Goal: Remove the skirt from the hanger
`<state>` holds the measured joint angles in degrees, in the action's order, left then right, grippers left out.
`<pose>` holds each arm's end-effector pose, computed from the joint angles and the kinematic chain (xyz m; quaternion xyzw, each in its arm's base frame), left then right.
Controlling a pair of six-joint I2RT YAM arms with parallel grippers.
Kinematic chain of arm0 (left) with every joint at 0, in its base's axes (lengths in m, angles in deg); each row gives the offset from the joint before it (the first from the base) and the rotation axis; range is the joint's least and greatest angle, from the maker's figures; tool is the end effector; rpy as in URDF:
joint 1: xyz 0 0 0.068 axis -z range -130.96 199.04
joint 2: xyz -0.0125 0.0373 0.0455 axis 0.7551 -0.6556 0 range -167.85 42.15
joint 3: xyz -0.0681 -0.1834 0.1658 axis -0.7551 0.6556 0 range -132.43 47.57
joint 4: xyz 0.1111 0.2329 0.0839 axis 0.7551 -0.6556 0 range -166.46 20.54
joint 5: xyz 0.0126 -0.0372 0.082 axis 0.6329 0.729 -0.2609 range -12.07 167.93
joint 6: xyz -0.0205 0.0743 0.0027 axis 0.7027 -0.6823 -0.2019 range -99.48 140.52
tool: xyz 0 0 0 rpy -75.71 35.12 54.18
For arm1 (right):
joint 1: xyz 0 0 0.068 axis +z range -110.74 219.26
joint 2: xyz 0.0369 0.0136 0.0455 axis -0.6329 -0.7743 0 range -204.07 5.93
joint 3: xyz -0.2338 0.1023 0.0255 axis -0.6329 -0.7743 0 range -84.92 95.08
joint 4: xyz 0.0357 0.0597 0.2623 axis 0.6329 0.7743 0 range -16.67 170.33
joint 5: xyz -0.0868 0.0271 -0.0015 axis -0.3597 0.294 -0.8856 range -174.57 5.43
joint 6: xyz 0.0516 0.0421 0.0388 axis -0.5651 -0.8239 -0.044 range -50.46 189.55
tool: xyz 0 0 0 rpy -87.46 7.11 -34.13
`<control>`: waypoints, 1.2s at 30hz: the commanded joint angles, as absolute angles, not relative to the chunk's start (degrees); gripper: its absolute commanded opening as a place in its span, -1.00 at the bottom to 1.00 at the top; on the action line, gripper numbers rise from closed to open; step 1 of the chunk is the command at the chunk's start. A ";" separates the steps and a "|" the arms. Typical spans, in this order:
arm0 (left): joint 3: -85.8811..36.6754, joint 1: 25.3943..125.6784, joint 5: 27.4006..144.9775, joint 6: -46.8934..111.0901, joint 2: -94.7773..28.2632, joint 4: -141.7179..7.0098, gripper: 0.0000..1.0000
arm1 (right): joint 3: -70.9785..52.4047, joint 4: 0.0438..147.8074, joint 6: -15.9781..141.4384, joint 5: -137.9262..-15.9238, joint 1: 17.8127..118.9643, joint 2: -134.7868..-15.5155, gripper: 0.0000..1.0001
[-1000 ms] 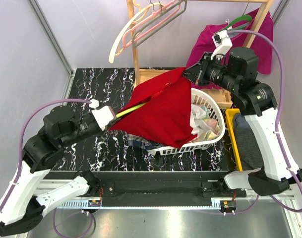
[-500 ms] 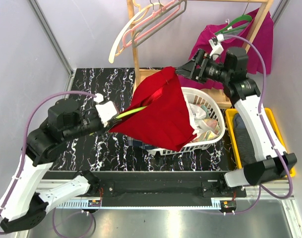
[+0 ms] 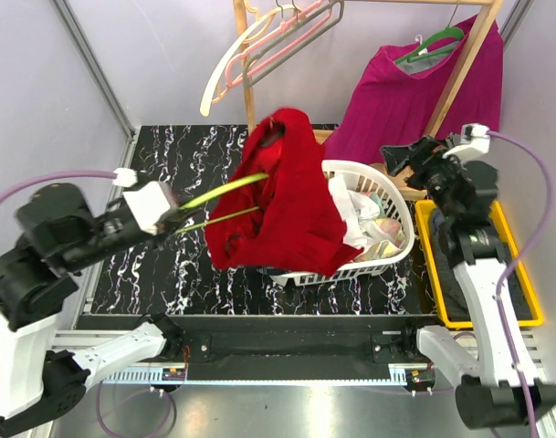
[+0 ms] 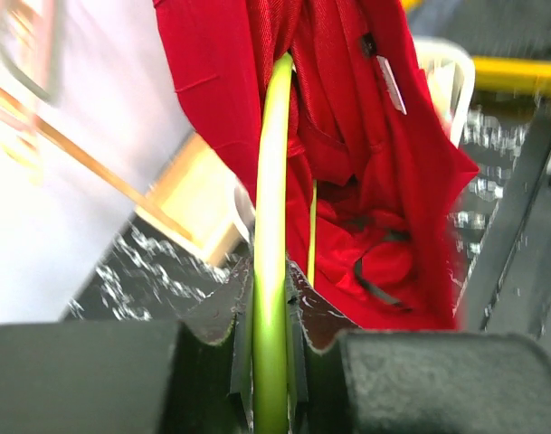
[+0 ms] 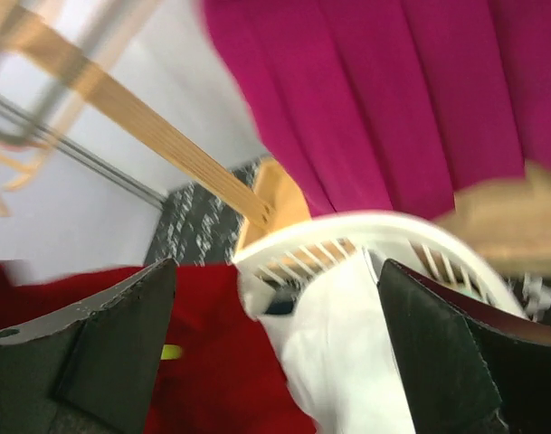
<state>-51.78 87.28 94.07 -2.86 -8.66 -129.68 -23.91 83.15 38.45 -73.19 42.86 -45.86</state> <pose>0.0847 -0.0901 0.5085 0.4694 0.6139 -0.1888 0.6059 0.2467 0.0284 0.4064 0.1004 0.7036 0.2759 0.6471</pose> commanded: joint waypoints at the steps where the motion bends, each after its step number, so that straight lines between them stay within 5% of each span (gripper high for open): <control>1: -61.13 87.27 97.61 -0.58 -10.23 -118.50 -1.00 | -26.74 79.22 31.51 -72.01 42.60 -53.72 0.99; 7: -62.48 87.18 102.71 2.24 -11.20 -118.76 -1.00 | -24.28 62.91 12.06 -57.25 42.69 -61.99 0.93; 14: -60.71 86.13 104.21 2.85 -11.02 -117.98 -1.00 | -27.36 8.05 -30.54 -49.67 44.62 -76.67 0.65; 21: -60.36 85.16 105.00 3.47 -11.38 -116.66 -1.00 | -21.29 7.06 -32.75 -46.51 52.53 -78.71 0.63; 36: -58.78 83.58 104.21 3.20 -9.97 -116.13 -1.00 | -35.70 -7.70 -37.16 -47.47 52.53 -72.03 0.58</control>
